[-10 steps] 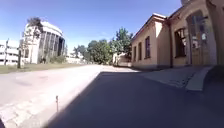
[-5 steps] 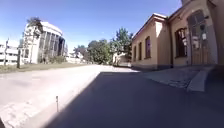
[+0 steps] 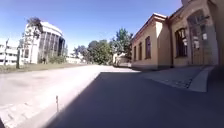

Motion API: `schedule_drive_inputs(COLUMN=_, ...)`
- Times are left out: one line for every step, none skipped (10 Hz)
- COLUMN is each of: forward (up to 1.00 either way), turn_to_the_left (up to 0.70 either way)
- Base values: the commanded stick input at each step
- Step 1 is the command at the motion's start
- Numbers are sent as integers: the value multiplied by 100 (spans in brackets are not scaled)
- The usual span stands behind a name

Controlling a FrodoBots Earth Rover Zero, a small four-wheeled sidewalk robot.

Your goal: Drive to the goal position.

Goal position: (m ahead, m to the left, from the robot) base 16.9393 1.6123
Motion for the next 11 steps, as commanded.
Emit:
schedule_drive_inputs(forward=14, turn_to_the_left=0)
schedule_drive_inputs(forward=13, turn_to_the_left=0)
schedule_drive_inputs(forward=13, turn_to_the_left=0)
schedule_drive_inputs(forward=13, turn_to_the_left=0)
schedule_drive_inputs(forward=14, turn_to_the_left=0)
schedule_drive_inputs(forward=14, turn_to_the_left=0)
schedule_drive_inputs(forward=14, turn_to_the_left=0)
schedule_drive_inputs(forward=14, turn_to_the_left=0)
schedule_drive_inputs(forward=13, turn_to_the_left=0)
schedule_drive_inputs(forward=13, turn_to_the_left=0)
schedule_drive_inputs(forward=13, turn_to_the_left=0)
